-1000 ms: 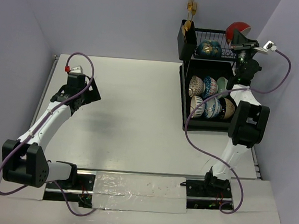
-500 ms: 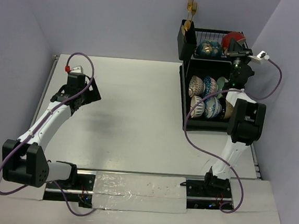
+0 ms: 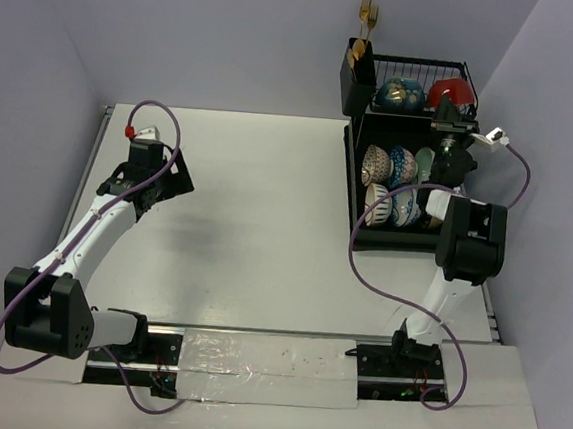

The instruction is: Load the bowls into the dish rack

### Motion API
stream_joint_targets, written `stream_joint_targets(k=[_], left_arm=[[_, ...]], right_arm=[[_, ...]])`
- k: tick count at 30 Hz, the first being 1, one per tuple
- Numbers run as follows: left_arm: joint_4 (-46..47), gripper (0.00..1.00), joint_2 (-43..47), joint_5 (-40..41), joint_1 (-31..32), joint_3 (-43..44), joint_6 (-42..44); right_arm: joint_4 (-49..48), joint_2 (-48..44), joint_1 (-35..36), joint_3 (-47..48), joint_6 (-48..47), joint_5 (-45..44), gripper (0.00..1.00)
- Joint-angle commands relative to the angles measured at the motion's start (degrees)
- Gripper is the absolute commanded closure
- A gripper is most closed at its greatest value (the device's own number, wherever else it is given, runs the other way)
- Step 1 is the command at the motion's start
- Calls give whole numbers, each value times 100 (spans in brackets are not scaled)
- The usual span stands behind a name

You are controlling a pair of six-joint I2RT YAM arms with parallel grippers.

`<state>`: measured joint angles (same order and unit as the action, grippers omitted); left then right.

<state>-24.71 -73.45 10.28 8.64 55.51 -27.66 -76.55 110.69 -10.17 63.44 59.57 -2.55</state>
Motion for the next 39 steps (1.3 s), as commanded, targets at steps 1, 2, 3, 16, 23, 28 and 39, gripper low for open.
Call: stream_joint_targets(k=[1,2,3,16,23,28,39], left_arm=[[159,7,173,-132,-21,39,59],[159,7,173,-132,-21,39,59],[151,7,182,-141,-21,39,50],[168,7,278,-193,-21,30,24],[159,6,393,-167,-21,22,33],[159,6,516,-158,-21,22,24],[125,5,885,-193,-21,197,-20]], right_arm=[[-729,-417,121,-446,-183,167,76],[-738,-435,121,-507,-157,175,74],[-834,-452,121,-560,-139,184,72],[-1046,-979,121,-1545,-200,228,47],[-617,-2057,121,-2308,-822,413,40],[341,-3227,121,-2722,-1394,544,36],[5745,-6269,121,-1723,-3073,272,14]])
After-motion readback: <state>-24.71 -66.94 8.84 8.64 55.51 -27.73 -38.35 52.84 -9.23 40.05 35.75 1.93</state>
